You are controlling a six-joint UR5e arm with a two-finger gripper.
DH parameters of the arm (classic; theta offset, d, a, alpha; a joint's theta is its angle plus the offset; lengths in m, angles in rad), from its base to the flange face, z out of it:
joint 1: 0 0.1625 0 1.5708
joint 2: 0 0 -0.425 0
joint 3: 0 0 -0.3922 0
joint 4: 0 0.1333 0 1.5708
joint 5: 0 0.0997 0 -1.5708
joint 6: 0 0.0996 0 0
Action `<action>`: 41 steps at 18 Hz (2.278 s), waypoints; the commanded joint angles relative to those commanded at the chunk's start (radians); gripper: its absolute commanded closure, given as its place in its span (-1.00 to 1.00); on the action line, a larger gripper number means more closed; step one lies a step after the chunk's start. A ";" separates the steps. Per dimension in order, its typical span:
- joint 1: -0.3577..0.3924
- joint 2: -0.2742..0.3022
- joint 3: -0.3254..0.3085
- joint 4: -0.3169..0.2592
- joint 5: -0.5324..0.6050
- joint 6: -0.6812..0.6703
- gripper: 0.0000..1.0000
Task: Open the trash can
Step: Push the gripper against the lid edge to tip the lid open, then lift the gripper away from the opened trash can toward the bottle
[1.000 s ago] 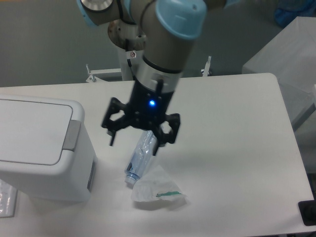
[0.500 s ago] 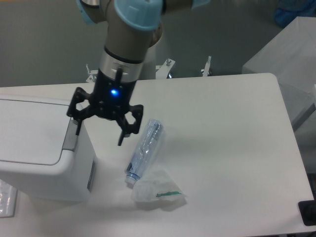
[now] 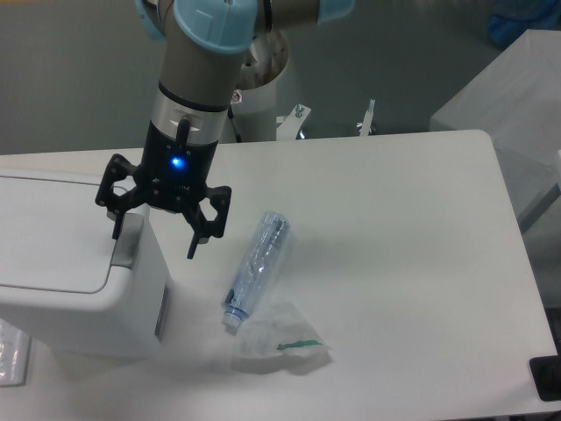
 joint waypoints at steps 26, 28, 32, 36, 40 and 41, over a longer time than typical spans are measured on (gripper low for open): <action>-0.034 -0.011 -0.052 0.074 0.095 0.000 -1.00; -0.034 -0.011 -0.040 0.078 0.086 -0.018 -1.00; -0.032 -0.009 -0.006 0.078 0.068 -0.049 -1.00; -0.028 -0.008 -0.002 0.077 0.058 -0.051 -1.00; -0.005 -0.006 0.041 0.072 0.060 -0.051 -1.00; 0.011 -0.008 0.060 0.066 0.066 -0.046 -1.00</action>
